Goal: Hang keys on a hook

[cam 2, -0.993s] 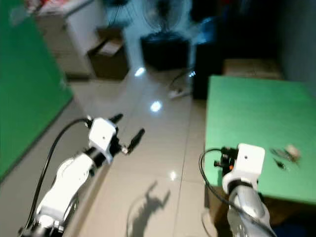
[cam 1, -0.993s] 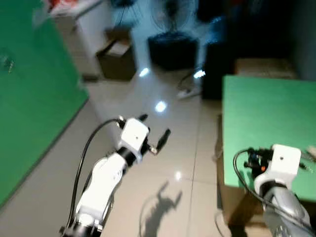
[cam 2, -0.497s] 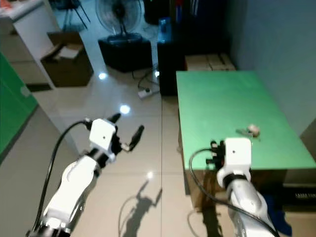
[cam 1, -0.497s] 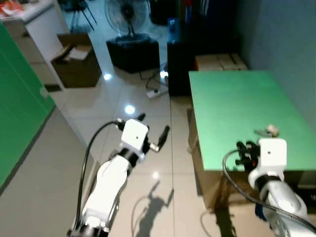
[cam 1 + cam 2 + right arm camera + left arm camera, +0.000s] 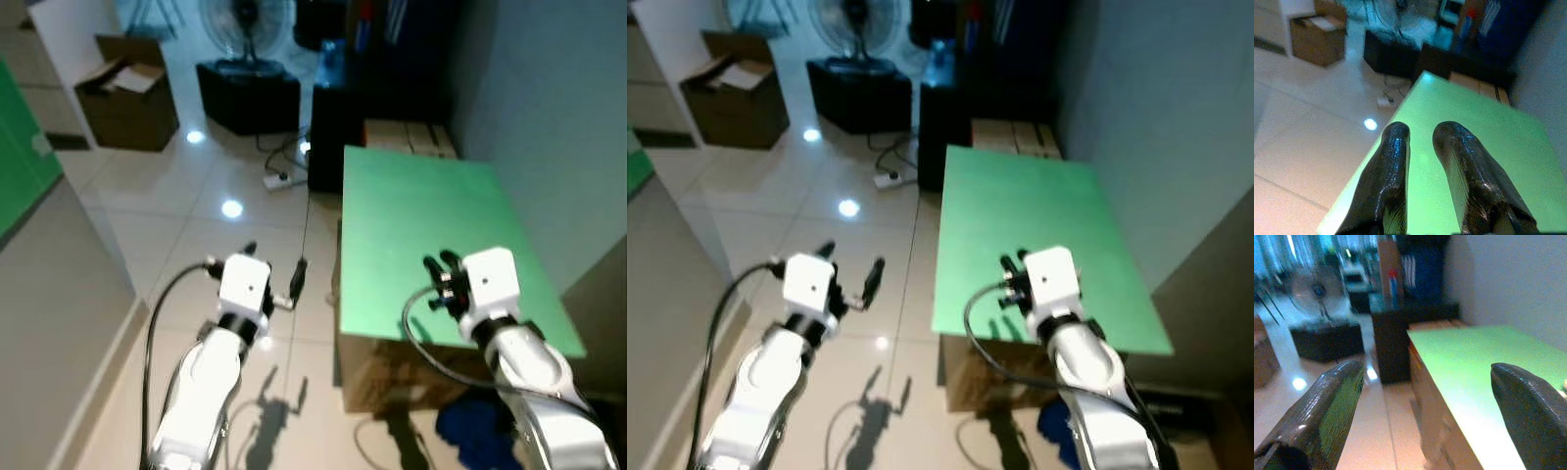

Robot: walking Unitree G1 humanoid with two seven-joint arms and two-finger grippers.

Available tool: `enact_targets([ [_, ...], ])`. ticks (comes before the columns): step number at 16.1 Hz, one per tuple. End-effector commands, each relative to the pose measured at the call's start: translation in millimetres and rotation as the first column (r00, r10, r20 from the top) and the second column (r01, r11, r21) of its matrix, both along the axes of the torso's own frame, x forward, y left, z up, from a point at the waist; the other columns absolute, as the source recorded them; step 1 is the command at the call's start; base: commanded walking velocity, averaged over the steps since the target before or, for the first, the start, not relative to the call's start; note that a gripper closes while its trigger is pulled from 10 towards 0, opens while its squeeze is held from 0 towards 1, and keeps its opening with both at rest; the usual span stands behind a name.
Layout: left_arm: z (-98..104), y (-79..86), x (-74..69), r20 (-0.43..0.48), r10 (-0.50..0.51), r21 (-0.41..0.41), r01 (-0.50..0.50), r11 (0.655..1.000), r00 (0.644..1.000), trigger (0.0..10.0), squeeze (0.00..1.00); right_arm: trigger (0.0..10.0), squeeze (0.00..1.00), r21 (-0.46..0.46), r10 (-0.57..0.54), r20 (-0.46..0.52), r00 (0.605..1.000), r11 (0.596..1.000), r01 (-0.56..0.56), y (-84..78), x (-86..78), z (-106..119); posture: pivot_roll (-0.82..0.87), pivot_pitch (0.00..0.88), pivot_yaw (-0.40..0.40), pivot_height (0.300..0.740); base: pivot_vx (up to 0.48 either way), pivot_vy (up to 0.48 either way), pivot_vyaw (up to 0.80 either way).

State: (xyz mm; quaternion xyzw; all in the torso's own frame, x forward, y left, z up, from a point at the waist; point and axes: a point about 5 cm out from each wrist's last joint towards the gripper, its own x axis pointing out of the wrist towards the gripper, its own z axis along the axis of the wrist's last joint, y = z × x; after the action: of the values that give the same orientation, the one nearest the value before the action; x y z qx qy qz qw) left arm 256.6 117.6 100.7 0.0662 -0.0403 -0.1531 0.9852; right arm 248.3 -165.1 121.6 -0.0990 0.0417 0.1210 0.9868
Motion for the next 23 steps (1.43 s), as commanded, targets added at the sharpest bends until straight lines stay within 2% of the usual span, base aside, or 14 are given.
enact_targets([
  [1, 0.6, 6.9, 0.0, 0.012, 0.025, 0.031, -0.025, 0.999, 1.000, 10.0, 0.00, 10.0, 0.00, 0.024, -0.032, -0.013, 0.999, 0.999, 0.032, 1.1, 1.9, -6.6, -0.02, 0.000, -0.057, 0.740, 0.000, -0.386, 0.00],
  [4, 2.1, 6.8, 1.2, 0.016, -0.017, 0.059, 0.016, 0.998, 1.000, 10.0, 0.00, 10.0, 0.00, 0.044, -0.099, -0.048, 0.994, 0.994, 0.101, -0.6, -6.1, -18.6, -0.04, 0.000, -0.020, 0.740, 0.000, -0.386, 0.00],
  [6, 6.4, 7.2, 7.5, 0.025, -0.025, 0.057, 0.023, 0.998, 0.999, 10.0, 0.00, 10.0, 0.00, 0.049, -0.136, -0.053, 0.989, 0.989, 0.138, -2.6, -11.7, -21.9, -0.07, 0.000, 0.022, 0.740, 0.000, -0.352, 0.00],
  [10, 9.4, 3.7, 9.8, 0.041, -0.062, 0.021, 0.061, 0.998, 0.997, 10.0, 0.00, 10.0, 0.00, 0.060, -0.238, -0.067, 0.969, 0.968, 0.242, -15.2, -24.4, -26.0, -0.12, 0.000, 0.070, 0.740, 0.000, -0.227, 0.00],
  [12, 13.6, 3.0, 14.4, 0.055, -0.059, 0.018, 0.058, 0.998, 0.997, 10.0, 0.00, 10.0, 0.00, 0.054, -0.314, -0.089, 0.945, 0.946, 0.319, -24.9, -27.0, -31.2, -0.13, 0.000, 0.076, 0.740, 0.000, 0.000, 0.00],
  [15, 15.1, 5.9, 16.9, 0.059, -0.061, -0.011, 0.062, 0.998, 0.996, 10.0, 0.00, 10.0, 0.00, 0.061, -0.307, -0.088, 0.948, 0.948, 0.313, -24.3, -26.3, -29.2, -0.13, 0.000, 0.080, 0.740, 0.000, 0.000, -0.14],
  [21, 11.9, 6.9, 12.8, 0.044, -0.066, -0.024, 0.067, 0.997, 0.997, 10.0, 0.00, 10.0, 0.00, 0.050, -0.268, -0.084, 0.960, 0.961, 0.272, -22.1, -22.0, -27.7, -0.13, 0.000, 0.064, 0.740, 0.350, 0.000, -0.51],
  [23, 10.7, 8.2, 11.4, 0.038, -0.068, -0.021, 0.069, 0.997, 0.997, 10.0, 0.00, 10.0, 0.00, 0.024, -0.186, -0.074, 0.980, 0.982, 0.188, -14.7, -17.7, -24.8, -0.12, 0.000, 0.063, 0.740, 0.388, 0.000, 0.00],
])
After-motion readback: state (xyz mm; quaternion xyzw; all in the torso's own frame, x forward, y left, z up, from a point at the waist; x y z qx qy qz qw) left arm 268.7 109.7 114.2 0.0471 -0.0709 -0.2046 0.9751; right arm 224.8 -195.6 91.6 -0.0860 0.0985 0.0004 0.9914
